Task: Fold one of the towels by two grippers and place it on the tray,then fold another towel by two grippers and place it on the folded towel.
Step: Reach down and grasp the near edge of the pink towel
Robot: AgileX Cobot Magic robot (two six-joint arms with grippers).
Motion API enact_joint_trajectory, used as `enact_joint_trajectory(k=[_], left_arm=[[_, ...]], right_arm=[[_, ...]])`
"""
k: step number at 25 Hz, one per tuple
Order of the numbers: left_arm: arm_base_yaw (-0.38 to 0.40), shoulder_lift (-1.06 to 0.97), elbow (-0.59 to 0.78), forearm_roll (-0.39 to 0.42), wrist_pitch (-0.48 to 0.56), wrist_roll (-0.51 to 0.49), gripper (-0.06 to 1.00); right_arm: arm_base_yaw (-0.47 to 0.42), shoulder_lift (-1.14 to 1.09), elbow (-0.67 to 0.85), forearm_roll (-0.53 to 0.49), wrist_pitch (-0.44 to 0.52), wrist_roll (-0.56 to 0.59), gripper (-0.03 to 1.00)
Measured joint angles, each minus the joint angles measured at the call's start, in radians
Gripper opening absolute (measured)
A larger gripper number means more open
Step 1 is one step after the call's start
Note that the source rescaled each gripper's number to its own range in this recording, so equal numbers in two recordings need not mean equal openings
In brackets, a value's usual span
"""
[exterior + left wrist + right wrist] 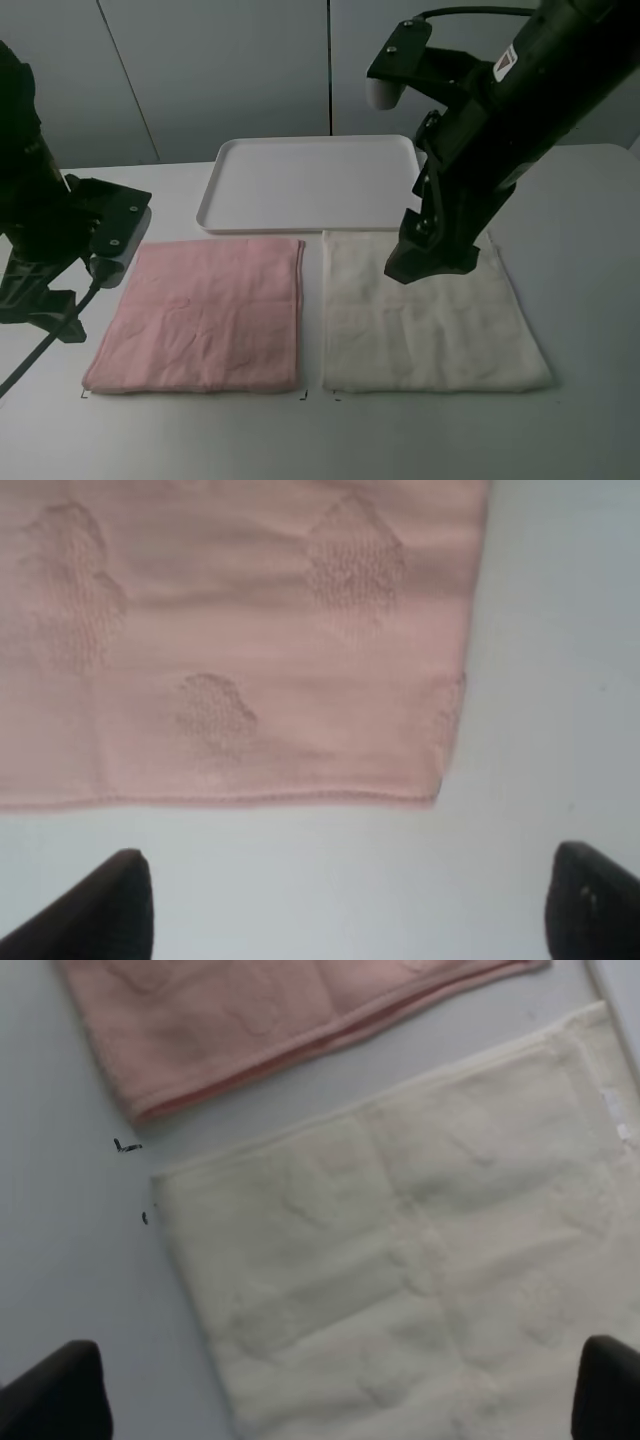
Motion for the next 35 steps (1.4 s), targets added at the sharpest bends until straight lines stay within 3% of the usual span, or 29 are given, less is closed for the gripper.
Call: enact_joint_trajectory(k=[5,14,22,35], left_arm=[[-0.001,0.024,0.07,0.019,-0.053,0.021,1.0],[-0.001,0.025,0.258,0.068,-0.249,0.039,1.0],[-0.001,0.029,0.297,0.087,-0.372,0.041,1.0],[-0.001,0.125,0.297,0.111,-0.408,0.043,1.0]], right_arm=[[0.054,0.057,-0.005,0.0,0.004,-0.005,1.0],[0.215,0.19,-0.016,-0.031,-0.015,-0.015,1.0],[0.314,0.322,-0.092,-0.05,-0.018,-0.015,1.0],[0.367,0.413,-0.142,-0.054,-0.025,-0.037,1.0]])
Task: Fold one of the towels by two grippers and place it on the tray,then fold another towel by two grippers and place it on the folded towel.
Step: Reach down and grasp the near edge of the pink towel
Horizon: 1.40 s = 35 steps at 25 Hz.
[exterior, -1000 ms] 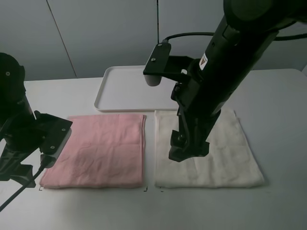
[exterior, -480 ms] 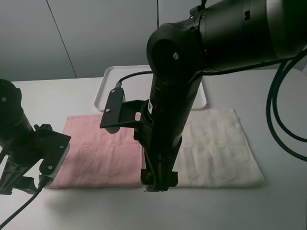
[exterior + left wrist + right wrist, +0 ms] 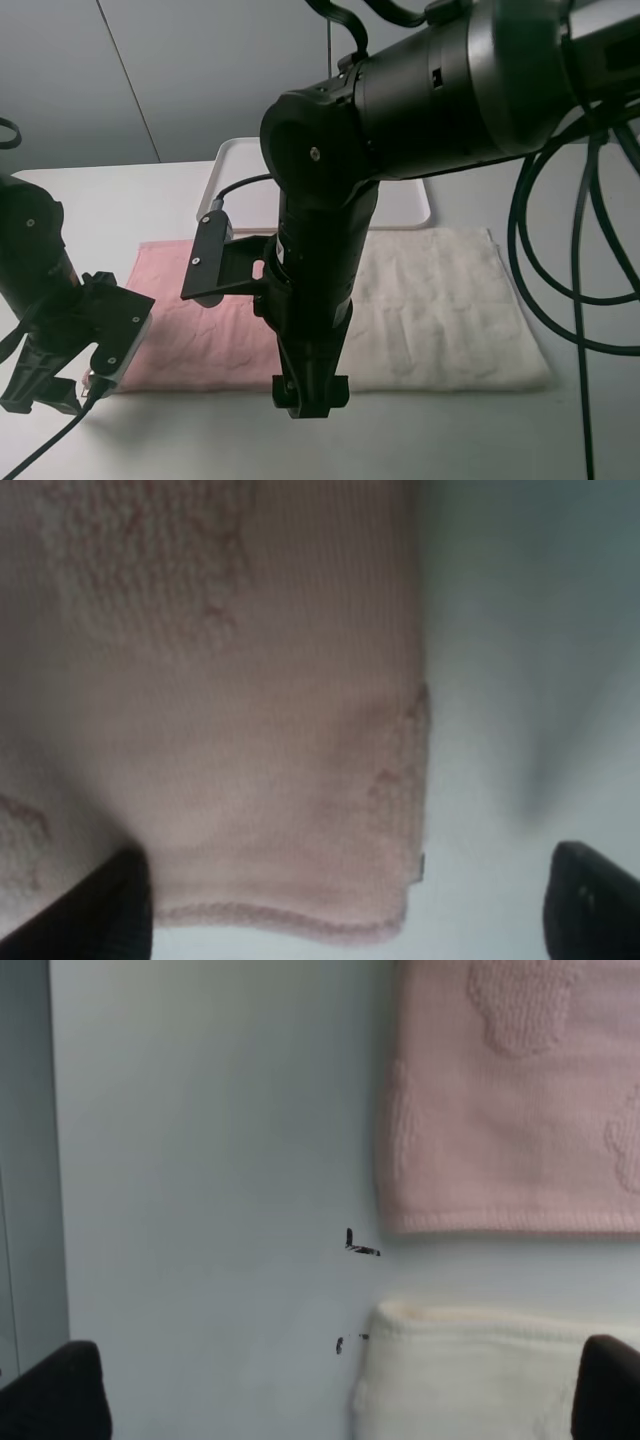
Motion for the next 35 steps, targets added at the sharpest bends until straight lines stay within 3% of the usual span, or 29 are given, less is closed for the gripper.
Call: enact_joint_trajectory(k=[21,35], left_arm=[[-0.006,0.017,-0.002,0.034,0.0,-0.022,1.0],[-0.006,0.018,-0.002,0.052,0.0,-0.022,1.0]], right_arm=[[0.056,0.224,-0.097,0.024,-0.102,-0.094,1.0],[0.058,0.292,-0.106,-0.055,-0.102,-0.071,1.0]])
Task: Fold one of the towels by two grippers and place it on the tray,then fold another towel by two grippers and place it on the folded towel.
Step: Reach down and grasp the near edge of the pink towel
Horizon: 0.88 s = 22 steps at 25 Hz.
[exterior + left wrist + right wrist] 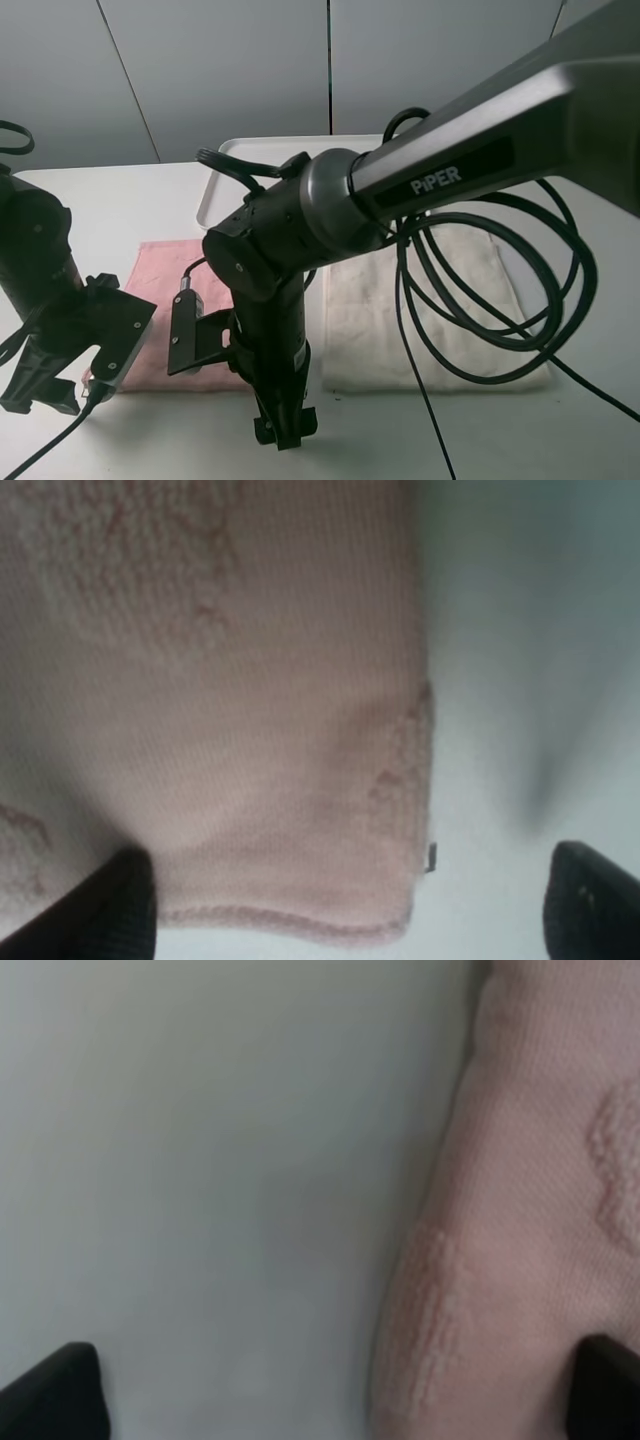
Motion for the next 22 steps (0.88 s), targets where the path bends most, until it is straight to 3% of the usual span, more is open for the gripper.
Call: enact_joint_trajectory(k=[3,6,14,22], left_arm=[[0.0,0.0,0.0,0.002,0.0,0.0,1.0],[0.0,0.0,0.0,0.005,0.0,0.0,1.0],[0.0,0.0,0.0,0.008,-0.002,0.0,0.99],[0.0,0.0,0.0,0.008,-0.013,-0.013,0.99]], right_arm=[[0.0,0.002,0.0,-0.011,0.0,0.004,0.99],[0.0,0.002,0.0,-0.029,-0.021,0.018,0.85],[0.0,0.005,0.0,-0.106,-0.058,0.104,0.04],[0.0,0.005,0.0,-0.108,-0.058,0.116,0.0]])
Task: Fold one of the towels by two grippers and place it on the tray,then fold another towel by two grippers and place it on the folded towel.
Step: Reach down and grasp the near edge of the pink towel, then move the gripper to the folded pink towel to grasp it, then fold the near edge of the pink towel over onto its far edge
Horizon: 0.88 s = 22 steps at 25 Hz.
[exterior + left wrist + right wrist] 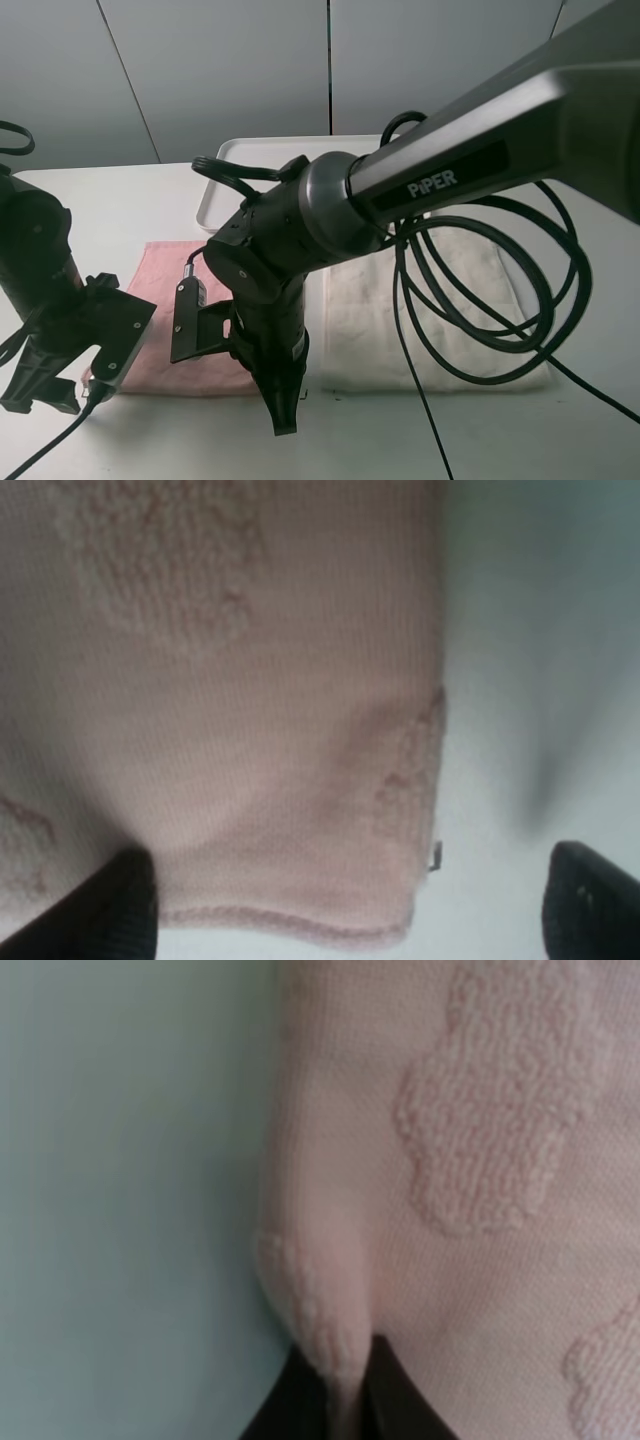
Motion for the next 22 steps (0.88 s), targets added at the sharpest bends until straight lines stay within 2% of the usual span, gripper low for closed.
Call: enact_joint_trajectory(k=[4,6,8,12,13,14,22], left_arm=[[0.0,0.0,0.0,0.0,-0.028,-0.036,0.99],[0.0,0.0,0.0,0.003,-0.046,-0.042,0.93],[0.0,0.004,0.0,0.009,-0.069,-0.046,0.73],[0.0,0.008,0.0,0.018,-0.107,-0.046,0.18],[0.0,0.008,0.0,0.018,-0.109,-0.046,0.08],[0.0,0.008,0.0,0.02,-0.109,-0.046,0.03],[0.0,-0.043,0.002,0.014,-0.059,-0.046,0.02]], right_arm=[[0.0,0.0,0.0,0.0,0.0,0.0,0.0],[0.0,0.0,0.0,0.0,0.0,0.007,0.0],[0.0,0.0,0.0,0.0,0.0,0.015,0.0],[0.0,0.0,0.0,0.0,0.0,0.031,0.0],[0.0,0.0,0.0,0.0,0.0,0.036,0.0],[0.0,0.0,0.0,0.0,0.0,0.038,0.0],[0.0,-0.018,0.0,0.003,0.002,0.113,0.0]])
